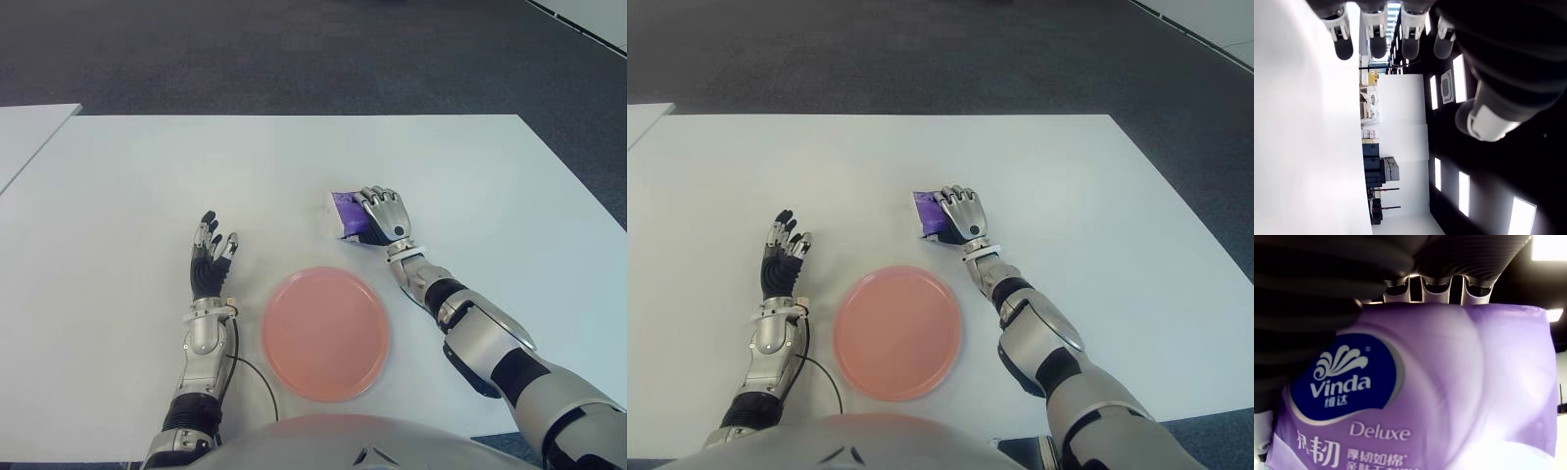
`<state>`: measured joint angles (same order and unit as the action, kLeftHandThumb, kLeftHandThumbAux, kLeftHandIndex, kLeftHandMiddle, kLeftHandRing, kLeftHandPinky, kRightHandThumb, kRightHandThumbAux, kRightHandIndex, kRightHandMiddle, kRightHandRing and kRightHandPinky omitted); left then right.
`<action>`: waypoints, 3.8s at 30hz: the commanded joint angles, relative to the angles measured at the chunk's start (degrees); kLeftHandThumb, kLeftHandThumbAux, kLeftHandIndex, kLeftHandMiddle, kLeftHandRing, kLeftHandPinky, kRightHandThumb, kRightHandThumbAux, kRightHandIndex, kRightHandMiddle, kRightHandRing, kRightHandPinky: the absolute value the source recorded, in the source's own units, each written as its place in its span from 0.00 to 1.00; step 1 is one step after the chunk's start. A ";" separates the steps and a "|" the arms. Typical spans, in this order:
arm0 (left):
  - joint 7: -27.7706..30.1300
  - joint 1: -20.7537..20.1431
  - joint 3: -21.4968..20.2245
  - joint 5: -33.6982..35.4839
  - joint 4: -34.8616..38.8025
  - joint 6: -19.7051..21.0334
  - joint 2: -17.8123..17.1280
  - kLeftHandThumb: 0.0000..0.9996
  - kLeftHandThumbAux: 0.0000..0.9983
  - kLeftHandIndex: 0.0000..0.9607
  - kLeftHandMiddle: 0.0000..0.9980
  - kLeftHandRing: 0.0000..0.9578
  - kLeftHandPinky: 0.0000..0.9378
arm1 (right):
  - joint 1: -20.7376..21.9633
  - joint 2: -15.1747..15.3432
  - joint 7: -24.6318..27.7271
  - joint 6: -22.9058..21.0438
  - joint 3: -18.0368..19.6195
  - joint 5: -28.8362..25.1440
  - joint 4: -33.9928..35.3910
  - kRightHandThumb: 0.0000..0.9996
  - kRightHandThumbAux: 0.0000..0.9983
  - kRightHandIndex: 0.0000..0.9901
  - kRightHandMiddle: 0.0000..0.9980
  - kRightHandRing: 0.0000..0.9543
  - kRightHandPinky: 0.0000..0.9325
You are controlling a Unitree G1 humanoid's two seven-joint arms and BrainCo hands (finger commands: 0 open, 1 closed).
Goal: Put the tissue paper into the plate.
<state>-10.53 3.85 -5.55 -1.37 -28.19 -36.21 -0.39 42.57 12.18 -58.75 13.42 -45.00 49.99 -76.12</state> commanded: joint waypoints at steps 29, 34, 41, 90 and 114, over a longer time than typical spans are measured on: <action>1.15 2.84 0.66 -0.93 -3.77 1.89 -0.14 0.21 0.61 0.06 0.04 0.01 0.01 | -2.36 -1.65 -7.63 8.19 3.23 -1.11 0.16 0.85 0.68 0.40 0.53 0.88 0.90; 0.94 2.72 0.62 -1.01 -3.91 1.76 -0.09 0.21 0.61 0.07 0.04 0.01 0.01 | -0.26 -2.75 -10.28 7.82 5.32 -2.04 0.66 0.86 0.68 0.40 0.53 0.88 0.91; 0.72 2.36 0.63 -1.31 -4.56 1.40 -0.19 0.21 0.61 0.07 0.04 0.01 0.01 | 0.86 -4.09 -12.11 8.12 7.94 -3.13 0.96 0.86 0.68 0.40 0.53 0.88 0.91; -0.69 0.58 0.69 -2.22 -8.85 -1.28 0.47 0.18 0.66 0.08 0.03 0.00 0.01 | -6.76 -5.28 -12.87 21.03 14.10 -2.04 36.36 0.86 0.68 0.41 0.54 0.91 0.91; -0.94 0.51 1.10 -3.47 -8.87 -1.19 0.61 0.14 0.64 0.07 0.02 0.00 0.00 | -32.82 22.00 41.59 29.48 14.89 -16.18 79.95 0.86 0.68 0.40 0.54 0.86 0.89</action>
<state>-10.56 0.56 -5.44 -2.63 -31.76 -37.37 -0.34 12.56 31.50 -23.91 41.95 -31.05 35.80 -1.56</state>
